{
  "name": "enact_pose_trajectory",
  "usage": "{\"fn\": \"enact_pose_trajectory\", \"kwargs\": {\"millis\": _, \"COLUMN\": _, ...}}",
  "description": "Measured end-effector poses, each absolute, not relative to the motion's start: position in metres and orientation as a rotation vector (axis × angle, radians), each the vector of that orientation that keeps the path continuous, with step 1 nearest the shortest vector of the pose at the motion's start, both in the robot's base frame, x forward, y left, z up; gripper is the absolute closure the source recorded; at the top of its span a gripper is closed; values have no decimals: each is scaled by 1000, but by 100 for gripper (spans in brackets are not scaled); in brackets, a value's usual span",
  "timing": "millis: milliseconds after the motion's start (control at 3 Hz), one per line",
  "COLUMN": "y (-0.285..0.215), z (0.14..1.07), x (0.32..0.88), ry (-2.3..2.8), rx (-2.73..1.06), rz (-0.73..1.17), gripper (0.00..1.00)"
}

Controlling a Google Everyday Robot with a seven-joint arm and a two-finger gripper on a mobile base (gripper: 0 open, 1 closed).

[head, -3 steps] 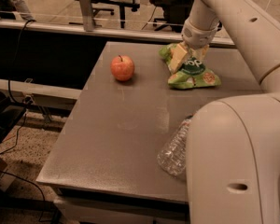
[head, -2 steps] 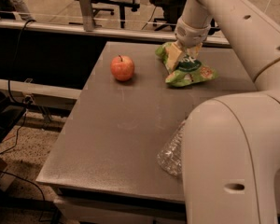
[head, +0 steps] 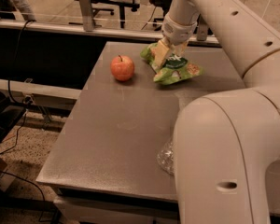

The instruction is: Move green rice chip bag near apple

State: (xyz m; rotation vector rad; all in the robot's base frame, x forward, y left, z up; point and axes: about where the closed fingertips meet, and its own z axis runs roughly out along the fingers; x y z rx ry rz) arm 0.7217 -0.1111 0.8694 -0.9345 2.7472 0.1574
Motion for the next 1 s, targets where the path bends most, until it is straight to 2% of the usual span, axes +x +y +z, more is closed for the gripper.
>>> {"fn": "enact_pose_trajectory", "kwargs": {"millis": 333, "y": -94, "z": 874, "x": 720, "ry": 2727, "rx": -964, "rz": 190, "gripper": 100}}
{"fn": "enact_pose_trajectory", "kwargs": {"millis": 667, "y": -83, "z": 876, "x": 717, "ry": 2718, "rx": -984, "rz": 211, "gripper": 83}}
{"fn": "enact_pose_trajectory", "kwargs": {"millis": 1000, "y": -76, "z": 875, "x": 715, "ry": 2720, "rx": -989, "rz": 225, "gripper": 59}}
